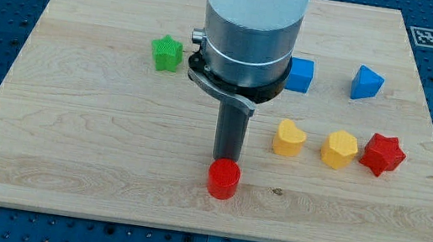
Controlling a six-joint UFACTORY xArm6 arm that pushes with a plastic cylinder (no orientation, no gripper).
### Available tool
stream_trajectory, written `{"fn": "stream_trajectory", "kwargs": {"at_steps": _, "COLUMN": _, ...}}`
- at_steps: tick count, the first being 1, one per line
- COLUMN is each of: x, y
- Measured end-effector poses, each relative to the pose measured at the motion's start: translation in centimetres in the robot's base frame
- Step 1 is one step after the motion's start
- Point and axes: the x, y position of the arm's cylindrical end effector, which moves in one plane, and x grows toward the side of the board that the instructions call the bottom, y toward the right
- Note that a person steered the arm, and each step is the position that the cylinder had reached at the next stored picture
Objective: Slide the heart to the right of the red circle
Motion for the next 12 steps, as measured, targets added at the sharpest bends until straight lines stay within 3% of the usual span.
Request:
{"fn": "stream_trajectory", "kwargs": {"at_steps": 2, "x": -8.4, "y": 0.4}}
{"fn": "stream_trajectory", "kwargs": {"at_steps": 3, "x": -8.9, "y": 5.9}}
{"fn": "stream_trajectory", "kwargs": {"at_steps": 4, "x": -8.1, "y": 9.3}}
{"fn": "stream_trajectory", "kwargs": {"at_steps": 9, "x": -6.3, "y": 7.6}}
{"fn": "stream_trajectory", "kwargs": {"at_steps": 12, "x": -2.6, "y": 7.7}}
